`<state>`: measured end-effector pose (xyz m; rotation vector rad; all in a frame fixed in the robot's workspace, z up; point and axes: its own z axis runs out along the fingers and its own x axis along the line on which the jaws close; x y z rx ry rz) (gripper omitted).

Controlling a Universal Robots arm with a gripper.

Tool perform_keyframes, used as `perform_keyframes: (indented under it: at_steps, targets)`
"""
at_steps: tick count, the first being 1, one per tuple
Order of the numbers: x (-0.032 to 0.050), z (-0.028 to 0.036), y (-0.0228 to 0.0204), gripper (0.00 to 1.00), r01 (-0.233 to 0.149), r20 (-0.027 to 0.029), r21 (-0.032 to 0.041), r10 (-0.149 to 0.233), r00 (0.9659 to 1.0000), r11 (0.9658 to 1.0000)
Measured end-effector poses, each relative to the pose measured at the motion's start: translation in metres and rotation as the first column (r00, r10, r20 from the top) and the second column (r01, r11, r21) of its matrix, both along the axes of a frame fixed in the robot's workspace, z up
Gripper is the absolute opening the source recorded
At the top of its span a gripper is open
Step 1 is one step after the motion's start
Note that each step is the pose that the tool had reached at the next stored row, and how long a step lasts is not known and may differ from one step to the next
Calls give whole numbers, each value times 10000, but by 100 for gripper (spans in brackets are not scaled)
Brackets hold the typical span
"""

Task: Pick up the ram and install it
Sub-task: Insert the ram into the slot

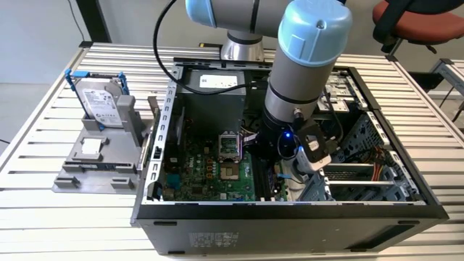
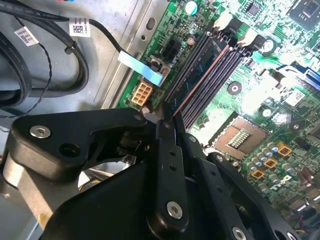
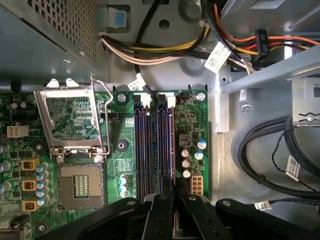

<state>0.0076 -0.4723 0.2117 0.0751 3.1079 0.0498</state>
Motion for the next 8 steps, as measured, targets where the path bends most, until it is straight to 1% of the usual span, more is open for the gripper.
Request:
perform_keyframes:
  at_steps: [8]
  targets:
    - [0, 2, 1, 0, 13, 0, 3, -13, 10000, 10000]
